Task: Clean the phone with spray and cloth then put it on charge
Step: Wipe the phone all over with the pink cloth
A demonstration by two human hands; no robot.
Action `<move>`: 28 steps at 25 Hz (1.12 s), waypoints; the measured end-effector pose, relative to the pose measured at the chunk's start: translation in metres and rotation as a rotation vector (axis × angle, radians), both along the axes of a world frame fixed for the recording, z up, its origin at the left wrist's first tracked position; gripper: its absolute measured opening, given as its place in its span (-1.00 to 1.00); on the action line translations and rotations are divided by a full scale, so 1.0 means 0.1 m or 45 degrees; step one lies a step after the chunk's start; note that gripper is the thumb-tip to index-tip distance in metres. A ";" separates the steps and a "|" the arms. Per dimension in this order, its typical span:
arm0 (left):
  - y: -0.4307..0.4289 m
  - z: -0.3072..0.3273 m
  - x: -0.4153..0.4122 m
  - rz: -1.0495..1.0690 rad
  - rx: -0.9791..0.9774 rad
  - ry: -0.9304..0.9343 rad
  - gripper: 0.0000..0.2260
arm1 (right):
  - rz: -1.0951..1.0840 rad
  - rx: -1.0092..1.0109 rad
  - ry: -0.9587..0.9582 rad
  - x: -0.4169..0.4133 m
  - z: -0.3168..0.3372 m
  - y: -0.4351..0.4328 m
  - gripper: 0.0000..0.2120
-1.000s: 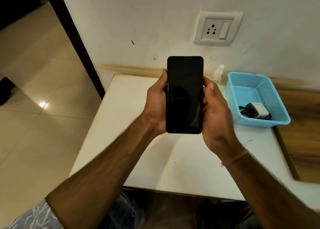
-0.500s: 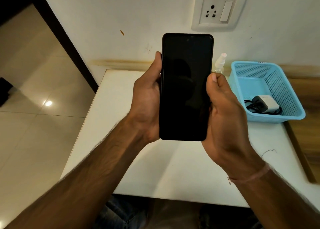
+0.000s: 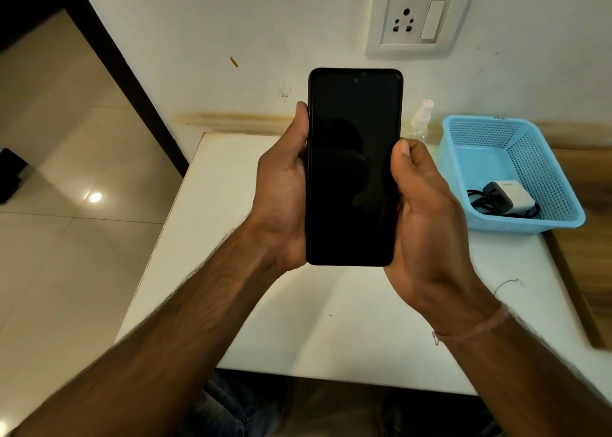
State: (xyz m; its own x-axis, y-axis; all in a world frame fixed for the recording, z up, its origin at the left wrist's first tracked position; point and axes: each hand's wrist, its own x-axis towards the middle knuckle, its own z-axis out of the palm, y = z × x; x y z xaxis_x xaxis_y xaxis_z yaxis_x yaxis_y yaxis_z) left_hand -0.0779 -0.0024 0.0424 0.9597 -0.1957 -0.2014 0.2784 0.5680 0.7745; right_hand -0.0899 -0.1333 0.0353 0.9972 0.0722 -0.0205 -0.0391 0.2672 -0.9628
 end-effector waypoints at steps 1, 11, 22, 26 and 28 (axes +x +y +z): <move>0.00 -0.03 0.01 -0.004 -0.010 0.006 -0.41 | 0.002 0.041 0.027 0.03 -0.04 0.02 -0.72; -0.05 -0.37 0.27 0.116 0.067 0.196 -0.36 | -0.031 0.065 0.167 0.31 -0.37 0.09 -0.77; -0.03 -0.76 0.46 0.443 0.521 0.402 -0.52 | -0.116 -0.108 0.441 0.62 -0.77 0.14 -0.79; 0.02 -0.85 0.53 0.484 0.614 0.459 -0.62 | -0.172 -0.402 0.385 0.71 -0.88 0.14 -0.81; 0.04 -0.90 0.56 0.520 0.690 0.448 -0.65 | -0.215 -0.515 0.355 0.72 -0.90 0.11 -0.83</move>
State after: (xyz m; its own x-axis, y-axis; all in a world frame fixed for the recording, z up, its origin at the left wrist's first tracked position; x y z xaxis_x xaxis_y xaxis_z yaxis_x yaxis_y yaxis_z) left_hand -0.0218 0.0011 -0.0477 0.7961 0.3741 -0.4757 0.4101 0.2446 0.8786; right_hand -0.0182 -0.1222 -0.0544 0.9469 -0.1577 -0.2802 -0.2975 -0.0992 -0.9496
